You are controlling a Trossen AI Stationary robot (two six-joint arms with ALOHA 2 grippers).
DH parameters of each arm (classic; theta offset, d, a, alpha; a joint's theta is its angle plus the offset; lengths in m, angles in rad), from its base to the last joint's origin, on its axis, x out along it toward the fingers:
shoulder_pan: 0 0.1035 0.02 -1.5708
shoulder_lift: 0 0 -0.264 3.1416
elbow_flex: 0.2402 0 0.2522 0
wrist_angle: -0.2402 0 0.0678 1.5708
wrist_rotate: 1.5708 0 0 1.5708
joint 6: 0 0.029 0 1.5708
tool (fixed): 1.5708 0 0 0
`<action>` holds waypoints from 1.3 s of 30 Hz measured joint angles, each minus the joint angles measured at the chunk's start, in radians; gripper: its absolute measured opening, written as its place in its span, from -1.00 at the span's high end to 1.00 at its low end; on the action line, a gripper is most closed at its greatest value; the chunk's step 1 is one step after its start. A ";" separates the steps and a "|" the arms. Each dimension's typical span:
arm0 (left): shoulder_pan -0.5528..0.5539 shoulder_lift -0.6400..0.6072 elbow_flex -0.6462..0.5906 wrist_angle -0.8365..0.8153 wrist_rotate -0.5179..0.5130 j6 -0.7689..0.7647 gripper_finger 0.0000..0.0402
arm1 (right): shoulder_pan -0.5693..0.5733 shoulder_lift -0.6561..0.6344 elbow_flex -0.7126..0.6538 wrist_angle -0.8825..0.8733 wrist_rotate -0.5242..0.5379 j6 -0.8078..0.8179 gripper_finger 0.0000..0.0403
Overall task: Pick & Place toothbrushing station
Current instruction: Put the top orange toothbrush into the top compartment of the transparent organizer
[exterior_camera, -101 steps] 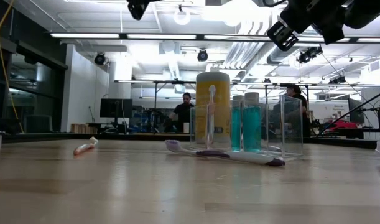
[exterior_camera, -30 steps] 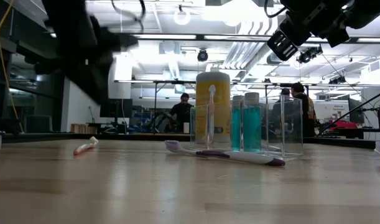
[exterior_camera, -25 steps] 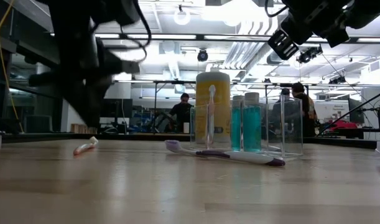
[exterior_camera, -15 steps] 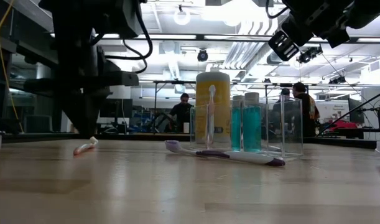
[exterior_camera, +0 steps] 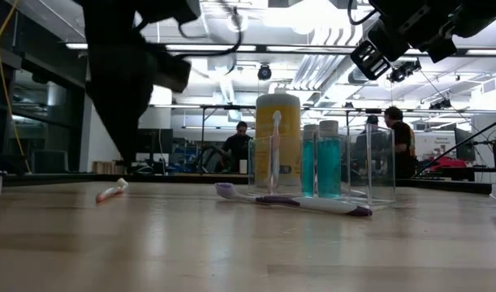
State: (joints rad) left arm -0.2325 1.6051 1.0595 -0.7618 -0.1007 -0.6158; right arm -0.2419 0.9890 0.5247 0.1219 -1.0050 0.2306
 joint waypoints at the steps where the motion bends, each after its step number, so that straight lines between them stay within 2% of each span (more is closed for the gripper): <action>1: -0.004 0.000 0.012 -0.014 0.022 0.116 0.78 | 0.000 0.000 0.000 -0.001 0.000 0.000 0.20; 5: -0.035 -0.001 0.036 -0.072 0.078 0.550 0.78 | 0.000 0.000 0.000 -0.005 0.005 0.000 0.20; 8: -0.068 -0.001 0.039 -0.118 0.016 0.757 0.78 | 0.000 0.000 0.000 -0.005 0.009 0.006 0.20; 12: -0.099 -0.001 0.039 -0.168 -0.188 0.794 0.78 | 0.000 0.000 0.000 -0.005 0.011 0.009 0.20; 16: -0.107 -0.001 0.039 -0.174 -0.285 0.843 0.78 | 0.000 0.000 0.000 -0.005 0.043 0.011 0.20; 20: -0.107 -0.001 0.039 -0.175 -0.290 0.908 0.78 | 0.000 0.000 0.000 -0.005 0.071 0.015 0.20; 25: -0.112 -0.001 0.039 -0.177 -0.288 0.917 0.78 | 0.000 0.000 0.000 -0.005 0.089 0.085 0.20; 33: -0.112 -0.001 0.038 -0.206 -0.250 0.926 0.78 | 0.000 0.000 0.000 0.004 0.111 0.116 0.20; 39: -0.112 -0.001 0.038 -0.203 -0.208 0.997 0.78 | 0.000 0.000 0.000 0.005 0.113 0.117 0.20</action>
State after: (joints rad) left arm -0.3443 1.6039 1.0977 -0.9646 -0.3083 0.3810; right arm -0.2417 0.9890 0.5247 0.1272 -0.8924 0.3473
